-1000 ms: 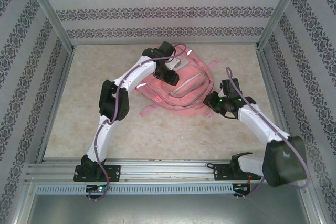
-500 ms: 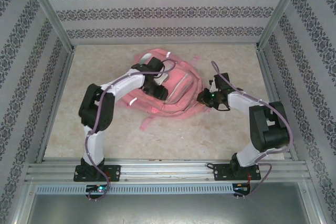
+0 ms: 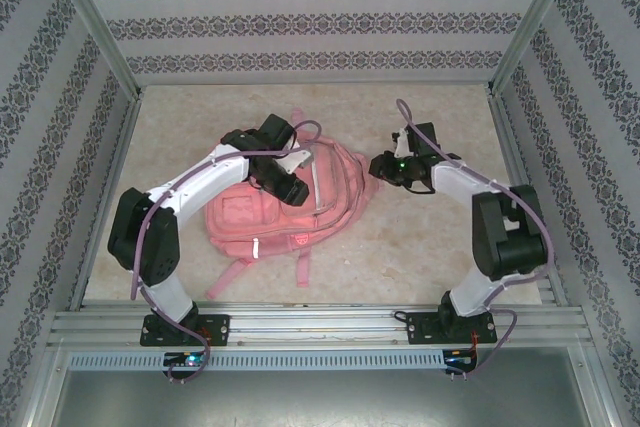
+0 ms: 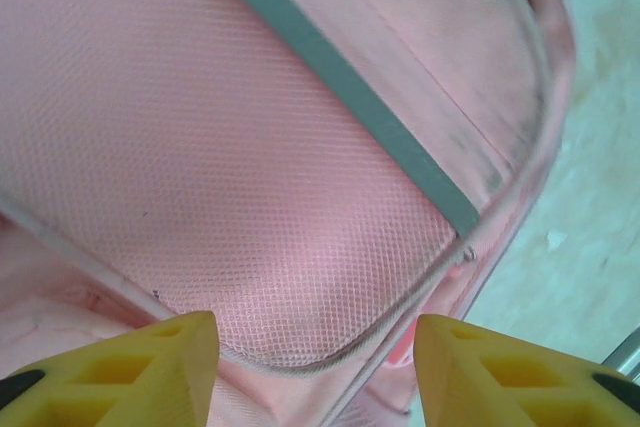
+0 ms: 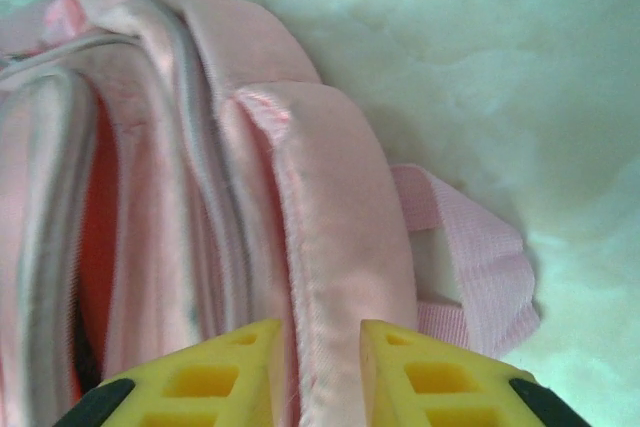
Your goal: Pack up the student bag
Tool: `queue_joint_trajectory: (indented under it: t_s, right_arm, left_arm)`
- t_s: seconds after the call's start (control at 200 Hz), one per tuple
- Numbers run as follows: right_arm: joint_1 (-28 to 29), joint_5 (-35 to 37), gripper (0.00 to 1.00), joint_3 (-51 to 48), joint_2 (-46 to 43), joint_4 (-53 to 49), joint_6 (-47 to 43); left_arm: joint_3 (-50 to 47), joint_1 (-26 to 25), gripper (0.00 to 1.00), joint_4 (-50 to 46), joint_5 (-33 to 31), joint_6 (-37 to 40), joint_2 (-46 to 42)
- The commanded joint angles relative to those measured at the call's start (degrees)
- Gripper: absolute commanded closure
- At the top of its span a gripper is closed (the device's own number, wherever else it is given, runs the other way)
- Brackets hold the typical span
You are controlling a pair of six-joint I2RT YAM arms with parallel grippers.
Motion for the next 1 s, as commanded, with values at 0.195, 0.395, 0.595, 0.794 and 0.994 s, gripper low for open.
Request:
queue_joint_trajectory:
  t_s: [0.195, 0.395, 0.595, 0.794, 0.994]
  right_arm:
    - [7.66, 4.67, 0.61, -10.22, -17.85, -6.00, -5.52]
    - [14.48, 3.87, 0.56, -15.70, -21.53, -1.88, -3.09]
    - [18.13, 2.55, 0.56, -20.68, -23.87, 4.66, 0.93]
    - [21.97, 2.74, 0.55, -24.58, -27.51, 9.21, -2.92]
    - [28.23, 1.48, 0.53, -29.53, -28.40, 22.90, -17.27]
  left_arm:
    - [-5.70, -2.13, 0.44, 6.60, -1.54, 33.26, 2.40]
    - [-10.20, -3.69, 0.41, 13.09, 0.77, 38.63, 3.64]
    - [-15.12, -4.92, 0.46, 22.50, 2.05, 38.55, 2.57]
    - [-18.79, -5.22, 0.88, 24.66, 5.45, 42.87, -2.69]
    - [-15.18, -3.89, 1.00, 18.13, 13.75, 40.57, -3.71]
